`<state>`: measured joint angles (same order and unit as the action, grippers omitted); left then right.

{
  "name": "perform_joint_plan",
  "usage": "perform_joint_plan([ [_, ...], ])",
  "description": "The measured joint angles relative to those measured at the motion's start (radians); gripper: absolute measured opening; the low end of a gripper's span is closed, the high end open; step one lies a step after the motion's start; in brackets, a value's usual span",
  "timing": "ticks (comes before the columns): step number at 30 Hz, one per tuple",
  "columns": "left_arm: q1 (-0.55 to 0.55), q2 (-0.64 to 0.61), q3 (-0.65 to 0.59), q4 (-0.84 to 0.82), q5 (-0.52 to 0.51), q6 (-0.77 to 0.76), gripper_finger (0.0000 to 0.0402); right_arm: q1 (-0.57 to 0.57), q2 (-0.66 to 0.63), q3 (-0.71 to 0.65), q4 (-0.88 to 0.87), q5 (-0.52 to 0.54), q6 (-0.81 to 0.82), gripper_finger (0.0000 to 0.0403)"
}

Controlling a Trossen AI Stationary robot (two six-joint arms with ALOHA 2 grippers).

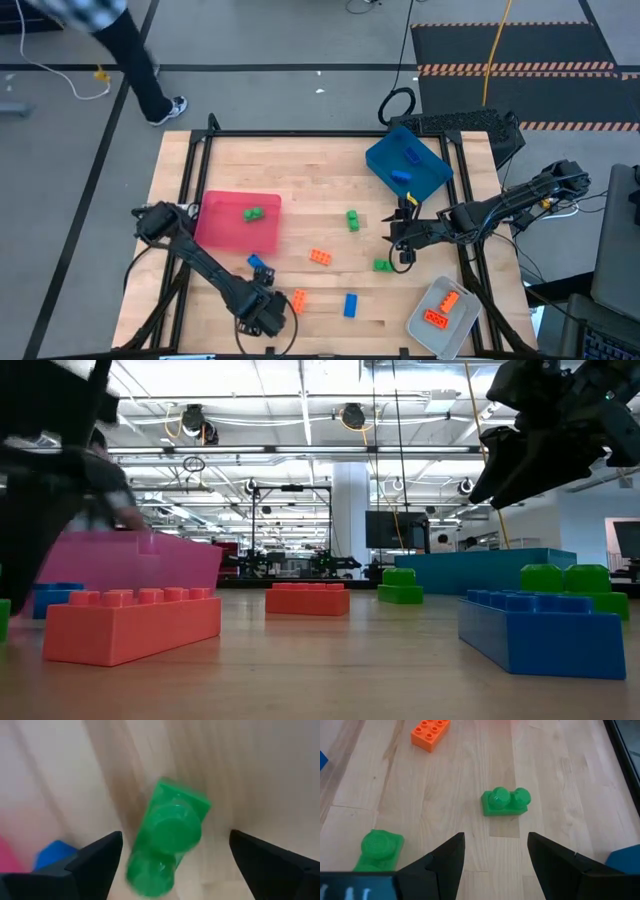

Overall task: Sort & place blocks by color
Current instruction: Put the green game piece into the red bin

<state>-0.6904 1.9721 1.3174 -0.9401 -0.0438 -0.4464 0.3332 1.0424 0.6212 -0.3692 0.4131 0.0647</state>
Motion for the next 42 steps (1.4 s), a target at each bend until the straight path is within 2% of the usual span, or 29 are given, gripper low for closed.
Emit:
perform_joint_plan([
  [3, 0.001, 0.029, 0.006, 0.004, 0.013, -0.003, 0.0343, 0.0, 0.0, 0.0, -0.002, 0.0, 0.0, 0.021],
  [6, 0.001, 0.044, 0.006, 0.009, 0.023, -0.008, 0.0302, 0.0, 0.0, 0.0, -0.001, 0.0, 0.001, 0.021],
  [9, 0.001, 0.045, 0.005, 0.014, 0.033, -0.009, 0.0238, 0.0, 0.0, 0.0, -0.001, 0.0, 0.001, 0.021],
  [13, 0.007, 0.043, 0.004, 0.019, 0.06, -0.034, 0.0132, 0.0, 0.0, 0.0, -0.001, 0.0, 0.002, 0.021],
  [16, 0.018, 0.043, 0.018, -0.004, 0.067, -0.083, 0.013, 0.0, 0.0, 0.0, -0.001, 0.0, 0.002, 0.021],
  [20, 0.029, 0.056, 0.083, -0.106, -0.032, -0.113, 0.013, 0.0, 0.0, 0.0, -0.004, 0.0, 0.013, 0.021],
  [27, 0.113, 0.049, 0.275, -0.534, -0.089, -0.113, 0.013, 0.0, 0.0, 0.0, -0.023, -0.006, 0.028, 0.021],
  [30, 0.154, 0.003, 0.314, -0.612, -0.145, -0.113, 0.013, 0.0, 0.0, 0.0, -0.024, -0.007, 0.028, 0.021],
  [36, 0.227, -0.183, 0.213, -0.632, -0.209, -0.166, 0.013, 0.001, 0.0, 0.0, -0.024, -0.057, 0.046, 0.021],
  [42, 0.321, -0.4, -0.01, -0.622, -0.23, -0.263, 0.013, 0.001, 0.0, 0.0, -0.002, -0.08, 0.036, 0.021],
])
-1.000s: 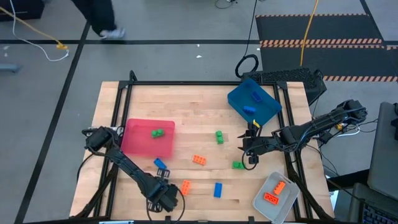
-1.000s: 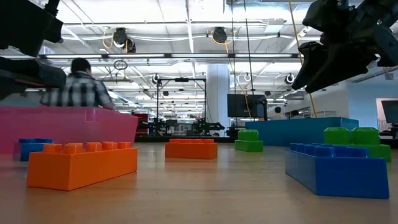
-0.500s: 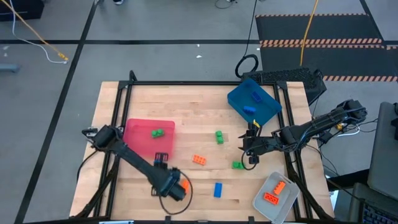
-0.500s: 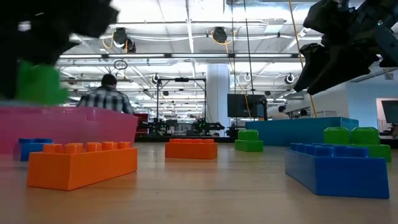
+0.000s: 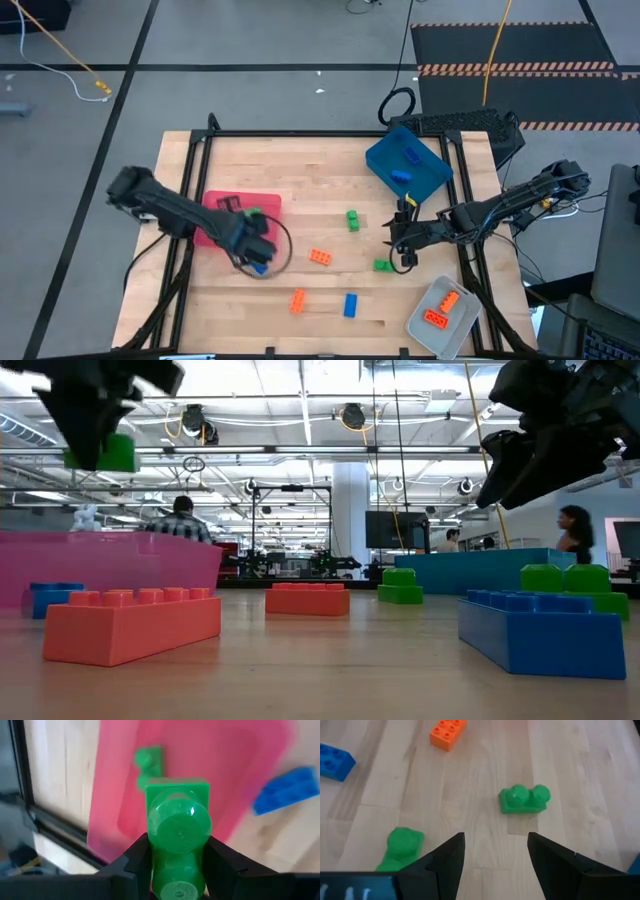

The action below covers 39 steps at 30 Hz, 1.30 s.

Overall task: Sort & place blocks by color
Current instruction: Put the green game piece into the red bin, then put the blue game piece into the blue bin

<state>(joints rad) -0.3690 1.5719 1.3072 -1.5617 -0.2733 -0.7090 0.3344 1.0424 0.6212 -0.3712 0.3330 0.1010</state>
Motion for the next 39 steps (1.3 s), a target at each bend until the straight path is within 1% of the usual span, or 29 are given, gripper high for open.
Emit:
perform_joint_plan([
  [3, 0.038, -0.09, -0.132, 0.079, 0.023, -0.012, 0.013, 0.0, 0.0, 0.0, 0.025, -0.001, -0.012, 0.021],
  [5, 0.061, -0.127, -0.208, 0.147, 0.079, -0.009, 0.013, 0.0, 0.0, 0.0, 0.041, 0.002, -0.016, 0.021],
  [7, 0.076, -0.145, -0.269, 0.179, 0.116, -0.01, 0.013, 0.0, 0.0, 0.0, 0.059, 0.002, -0.021, 0.021],
  [10, 0.095, -0.146, -0.328, 0.168, 0.122, -0.029, 0.013, 0.0, 0.0, 0.0, 0.078, 0.002, -0.036, 0.021],
  [14, 0.119, -0.147, -0.367, 0.176, 0.124, -0.055, 0.013, 0.0, 0.0, 0.0, 0.087, 0.002, -0.038, 0.021],
  [16, 0.13, -0.146, -0.371, 0.18, 0.123, -0.057, 0.0138, 0.0, 0.0, 0.0, 0.087, 0.002, -0.038, 0.021],
  [18, 0.139, -0.147, -0.371, 0.18, 0.123, -0.057, 0.0178, 0.0, 0.0, 0.0, 0.086, 0.002, -0.038, 0.021],
  [21, 0.149, -0.147, -0.371, 0.181, 0.122, -0.056, 0.0254, 0.0, 0.0, 0.0, 0.086, 0.003, -0.038, 0.021],
  [23, 0.155, -0.147, -0.371, 0.181, 0.122, -0.057, 0.0297, 0.0, 0.0, 0.0, 0.085, 0.003, -0.038, 0.021],
  [25, 0.16, -0.147, -0.371, 0.18, 0.122, -0.056, 0.0329, 0.0, 0.0, 0.0, 0.083, 0.003, -0.038, 0.021],
  [27, 0.165, -0.147, -0.37, 0.177, 0.124, -0.056, 0.035, 0.0, 0.0, 0.0, 0.082, 0.003, -0.038, 0.021],
  [29, 0.171, -0.147, -0.36, 0.17, 0.137, -0.054, 0.0361, 0.0, 0.0, 0.0, 0.082, 0.003, -0.038, 0.021],
  [32, 0.175, -0.147, -0.329, 0.168, 0.14, -0.054, 0.0361, 0.0, 0.0, 0.0, 0.081, 0.003, -0.039, 0.021],
  [35, 0.175, -0.147, -0.273, 0.157, 0.141, -0.045, 0.0346, 0.0, 0.0, 0.0, 0.081, 0.003, -0.047, 0.021],
  [39, 0.174, -0.147, -0.164, 0.151, 0.142, -0.038, 0.0316, 0.0, 0.0, 0.0, 0.081, 0.003, -0.057, 0.021],
])
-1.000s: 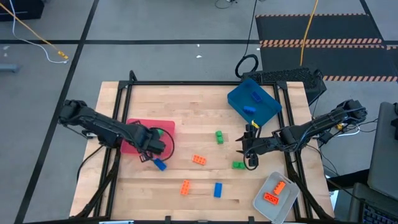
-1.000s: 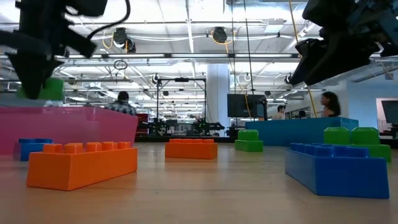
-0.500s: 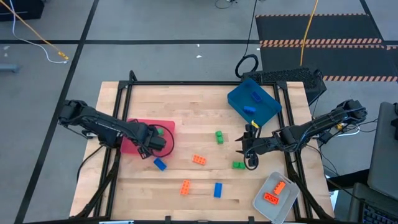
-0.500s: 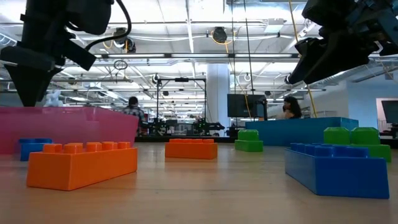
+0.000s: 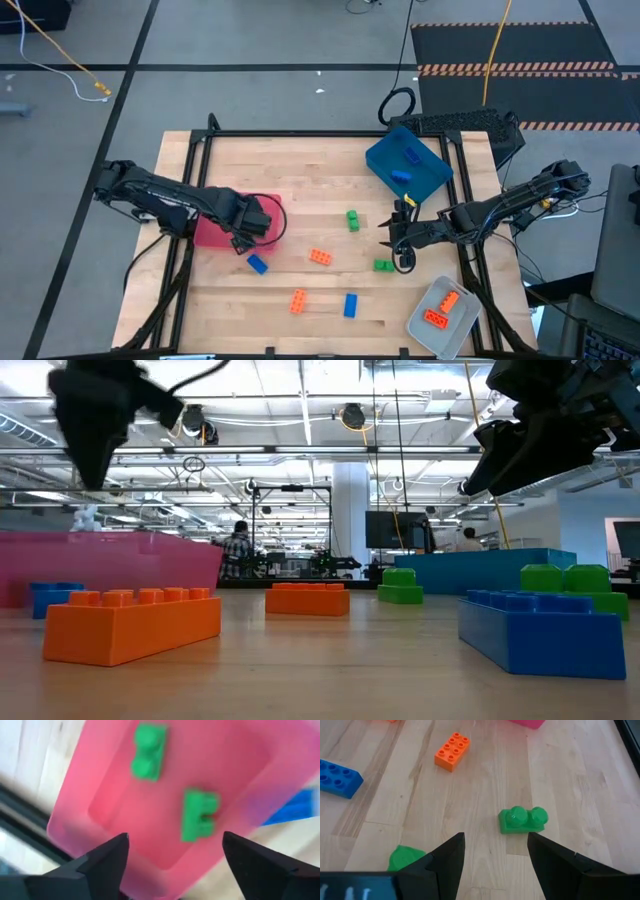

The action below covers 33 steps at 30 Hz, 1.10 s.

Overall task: Sort & place blocks by color
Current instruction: Put the blue game piece into the blue bin

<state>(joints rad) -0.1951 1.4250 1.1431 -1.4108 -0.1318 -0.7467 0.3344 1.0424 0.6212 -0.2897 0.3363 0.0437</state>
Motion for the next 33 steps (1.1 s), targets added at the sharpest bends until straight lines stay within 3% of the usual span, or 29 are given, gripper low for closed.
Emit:
perform_joint_plan([
  [9, -0.116, -0.001, 0.189, 0.065, 0.002, 0.107, 0.0244, 0.0, 0.0, 0.0, -0.018, -0.001, 0.011, 0.021],
  [16, -0.195, 0.029, 0.183, 0.189, 0.002, 0.084, 0.0204, 0.0, 0.0, 0.0, -0.04, -0.001, 0.022, 0.021],
  [24, -0.288, 0.149, 0.181, 0.189, 0.004, 0.227, 0.0176, 0.0, 0.0, 0.0, -0.029, -0.001, 0.02, 0.021],
  [33, -0.349, 0.238, 0.18, 0.206, 0.004, 0.38, 0.0174, 0.0, 0.0, 0.0, -0.025, -0.002, 0.022, 0.021],
])
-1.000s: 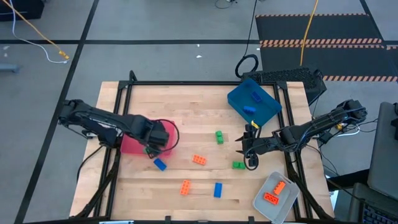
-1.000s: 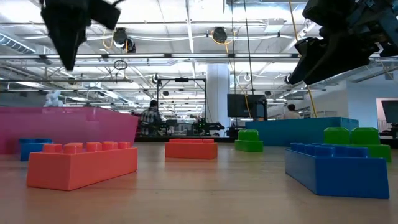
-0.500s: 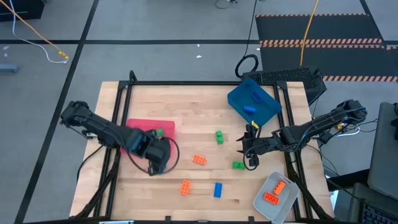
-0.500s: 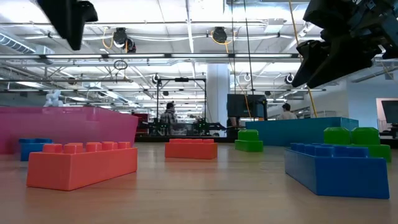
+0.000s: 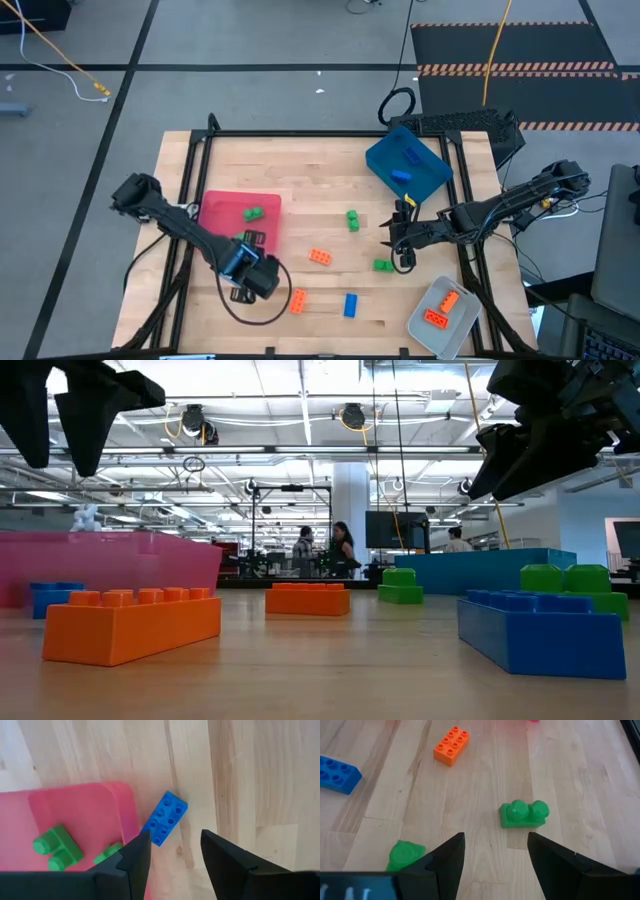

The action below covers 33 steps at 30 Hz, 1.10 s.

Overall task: Sort & place blocks by color
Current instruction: Put the blue game piece into the blue bin

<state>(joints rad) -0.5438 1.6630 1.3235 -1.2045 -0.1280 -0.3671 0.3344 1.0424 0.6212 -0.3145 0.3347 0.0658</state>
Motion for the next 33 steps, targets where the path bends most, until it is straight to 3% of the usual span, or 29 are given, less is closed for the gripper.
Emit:
perform_joint_plan([
  [11, -0.015, 0.083, 0.0, 0.041, 0.054, 0.077, 0.0178, 0.0, 0.0, 0.0, 0.0, 0.0, 0.0, 0.021],
  [25, -0.035, 0.133, 0.0, -0.023, 0.041, 0.14, 0.0278, 0.0, 0.0, 0.0, -0.001, 0.0, 0.001, 0.021],
  [33, -0.035, 0.133, 0.0, -0.021, -0.008, 0.219, 0.0279, 0.0, 0.0, 0.0, -0.008, -0.001, 0.001, 0.021],
])
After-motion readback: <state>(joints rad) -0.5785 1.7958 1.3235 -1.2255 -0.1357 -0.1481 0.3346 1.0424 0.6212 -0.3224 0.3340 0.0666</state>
